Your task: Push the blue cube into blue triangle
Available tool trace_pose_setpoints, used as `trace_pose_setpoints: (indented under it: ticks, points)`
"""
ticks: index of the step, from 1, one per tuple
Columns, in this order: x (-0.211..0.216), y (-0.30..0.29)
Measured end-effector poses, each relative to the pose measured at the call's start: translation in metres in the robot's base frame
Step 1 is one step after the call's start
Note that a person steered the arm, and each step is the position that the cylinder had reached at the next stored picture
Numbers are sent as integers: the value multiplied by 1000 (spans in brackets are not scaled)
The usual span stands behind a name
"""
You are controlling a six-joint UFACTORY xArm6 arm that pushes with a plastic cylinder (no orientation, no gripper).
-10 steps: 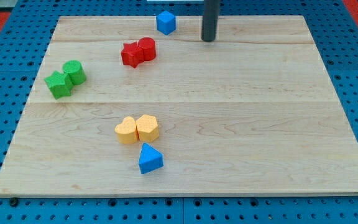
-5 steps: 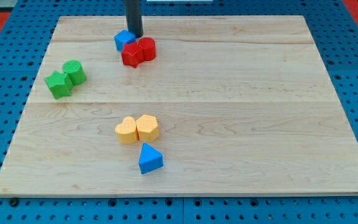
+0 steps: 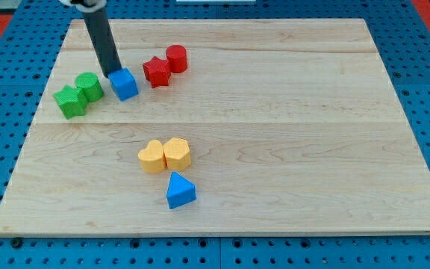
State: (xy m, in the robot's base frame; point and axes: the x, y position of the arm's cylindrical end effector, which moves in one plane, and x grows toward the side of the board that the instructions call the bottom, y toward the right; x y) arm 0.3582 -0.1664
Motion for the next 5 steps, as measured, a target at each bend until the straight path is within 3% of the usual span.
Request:
trace_pose_setpoints:
  ticks: [2,3,5]
  points:
    - [30,45]
    - [19,68]
    - [72,69]
